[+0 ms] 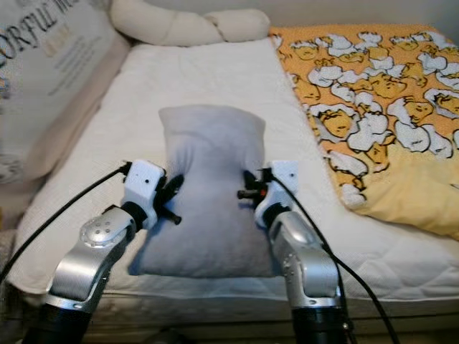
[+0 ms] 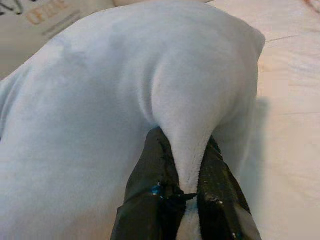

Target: Clean up the room

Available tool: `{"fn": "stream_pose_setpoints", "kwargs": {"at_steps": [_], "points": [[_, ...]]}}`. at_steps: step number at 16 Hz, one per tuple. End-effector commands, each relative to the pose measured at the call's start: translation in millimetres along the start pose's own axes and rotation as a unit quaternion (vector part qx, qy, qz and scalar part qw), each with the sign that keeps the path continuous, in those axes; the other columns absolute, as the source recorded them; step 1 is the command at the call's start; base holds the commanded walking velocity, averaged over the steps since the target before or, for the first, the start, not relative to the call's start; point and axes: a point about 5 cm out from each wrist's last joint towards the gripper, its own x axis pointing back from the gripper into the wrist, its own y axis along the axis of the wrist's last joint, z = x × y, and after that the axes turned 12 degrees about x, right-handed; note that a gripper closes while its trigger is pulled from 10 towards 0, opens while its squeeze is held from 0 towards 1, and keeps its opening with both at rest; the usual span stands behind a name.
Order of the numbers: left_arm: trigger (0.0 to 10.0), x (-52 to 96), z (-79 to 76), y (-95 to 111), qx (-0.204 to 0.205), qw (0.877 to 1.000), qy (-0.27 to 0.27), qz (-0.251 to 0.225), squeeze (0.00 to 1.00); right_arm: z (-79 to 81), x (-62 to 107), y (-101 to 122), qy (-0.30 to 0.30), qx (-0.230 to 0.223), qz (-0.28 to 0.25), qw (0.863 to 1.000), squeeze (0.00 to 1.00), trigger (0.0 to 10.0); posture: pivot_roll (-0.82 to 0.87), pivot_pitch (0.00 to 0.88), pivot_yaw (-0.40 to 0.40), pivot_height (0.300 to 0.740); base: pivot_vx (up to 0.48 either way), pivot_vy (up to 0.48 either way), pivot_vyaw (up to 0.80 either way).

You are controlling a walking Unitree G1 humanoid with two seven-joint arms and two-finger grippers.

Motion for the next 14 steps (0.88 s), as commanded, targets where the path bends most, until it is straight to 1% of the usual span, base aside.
{"fn": "stream_pose_setpoints", "kwargs": {"at_steps": [1, 3, 5, 7, 9, 10, 14], "points": [[10.0, 2.3, -0.3, 7.9, -0.004, 1.000, 0.003, -0.015, 0.00, -2.2, 1.0, 11.9, -0.008, 0.006, -0.023, 1.000, 0.00, 10.0, -0.08, 0.000, 0.054, 0.740, 0.000, 0.349, 0.00], [10.0, 3.3, 2.0, 8.4, -0.003, 1.000, 0.009, -0.015, 0.00, -4.3, 1.3, 10.0, -0.027, 0.016, -0.020, 0.999, 0.00, 10.0, -0.07, 0.000, 0.048, 0.740, 0.000, 0.345, 0.00], [10.0, 3.0, 1.5, 7.5, -0.003, 1.000, 0.012, -0.013, 0.00, -8.3, 1.5, 9.4, -0.042, 0.017, -0.019, 0.999, 0.00, 10.0, -0.07, 0.000, 0.045, 0.740, 0.000, 0.343, 0.00], [10.0, 3.0, 0.6, 6.8, -0.005, 1.000, 0.014, -0.010, 0.00, -10.2, 2.3, 8.7, -0.043, 0.023, -0.019, 0.999, 0.00, 10.0, -0.06, 0.000, 0.040, 0.740, 0.000, 0.341, 0.00], [10.0, 3.5, 2.8, 7.2, -0.003, 1.000, 0.019, -0.011, 0.00, -10.4, 2.0, 8.1, -0.041, 0.029, -0.019, 0.999, 0.00, 10.0, -0.06, 0.000, 0.039, 0.740, 0.000, 0.341, 0.00], [10.0, 3.8, 3.6, 7.1, -0.003, 1.000, 0.020, -0.011, 0.00, -9.6, 1.8, 8.4, -0.032, 0.018, -0.018, 0.999, 0.00, 10.0, -0.06, 0.000, 0.040, 0.740, 0.000, 0.345, 0.00], [10.0, 4.8, 2.8, 4.5, -0.008, 1.000, 0.016, -0.003, 0.00, -12.3, 3.7, 9.3, -0.028, 0.015, -0.024, 0.999, 0.00, 10.0, -0.06, 0.000, 0.050, 0.740, 0.000, 0.342, 0.00]]}}
